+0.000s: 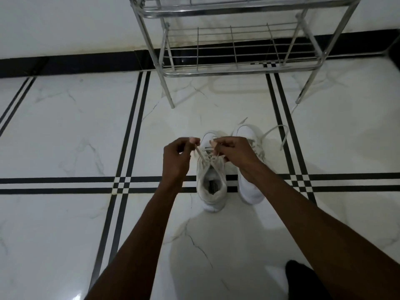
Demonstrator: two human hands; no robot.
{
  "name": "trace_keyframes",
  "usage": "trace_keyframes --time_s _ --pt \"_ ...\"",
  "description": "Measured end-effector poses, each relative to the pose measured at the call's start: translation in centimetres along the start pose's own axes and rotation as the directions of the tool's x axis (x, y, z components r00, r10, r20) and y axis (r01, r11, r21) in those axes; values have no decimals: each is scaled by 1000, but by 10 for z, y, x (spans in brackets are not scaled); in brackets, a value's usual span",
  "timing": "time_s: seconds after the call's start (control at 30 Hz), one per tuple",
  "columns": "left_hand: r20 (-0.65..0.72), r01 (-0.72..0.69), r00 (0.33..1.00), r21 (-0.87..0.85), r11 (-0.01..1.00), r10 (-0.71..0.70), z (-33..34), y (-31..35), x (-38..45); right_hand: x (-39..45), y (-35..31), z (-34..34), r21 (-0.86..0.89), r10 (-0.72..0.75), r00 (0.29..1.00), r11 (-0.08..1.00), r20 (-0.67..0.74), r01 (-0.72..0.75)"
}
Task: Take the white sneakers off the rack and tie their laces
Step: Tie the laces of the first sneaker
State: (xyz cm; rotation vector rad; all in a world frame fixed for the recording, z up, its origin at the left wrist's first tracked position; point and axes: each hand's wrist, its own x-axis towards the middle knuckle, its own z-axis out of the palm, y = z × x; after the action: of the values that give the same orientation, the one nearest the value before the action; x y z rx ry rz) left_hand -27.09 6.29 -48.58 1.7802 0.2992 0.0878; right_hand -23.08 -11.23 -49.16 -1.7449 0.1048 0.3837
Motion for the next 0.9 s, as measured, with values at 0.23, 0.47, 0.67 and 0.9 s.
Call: trace_keyframes --time_s 0.23,0.47,0.67,0.9 --pt "271 -161 951 34 986 146 -2 17 24 3 -29 -2 -311 -1 915 940 403 138" --pt "421 13 905 120 993 -63 8 -7 24 9 -31 -14 -477 -110 926 832 361 284" --pt "342 38 933 222 974 -115 7 -12 25 8 -12 -18 -628 -395 905 667 156 400" --pt "329 209 917 88 974 -227 13 -6 18 1 3 6 -290 -358 923 906 -138 308"
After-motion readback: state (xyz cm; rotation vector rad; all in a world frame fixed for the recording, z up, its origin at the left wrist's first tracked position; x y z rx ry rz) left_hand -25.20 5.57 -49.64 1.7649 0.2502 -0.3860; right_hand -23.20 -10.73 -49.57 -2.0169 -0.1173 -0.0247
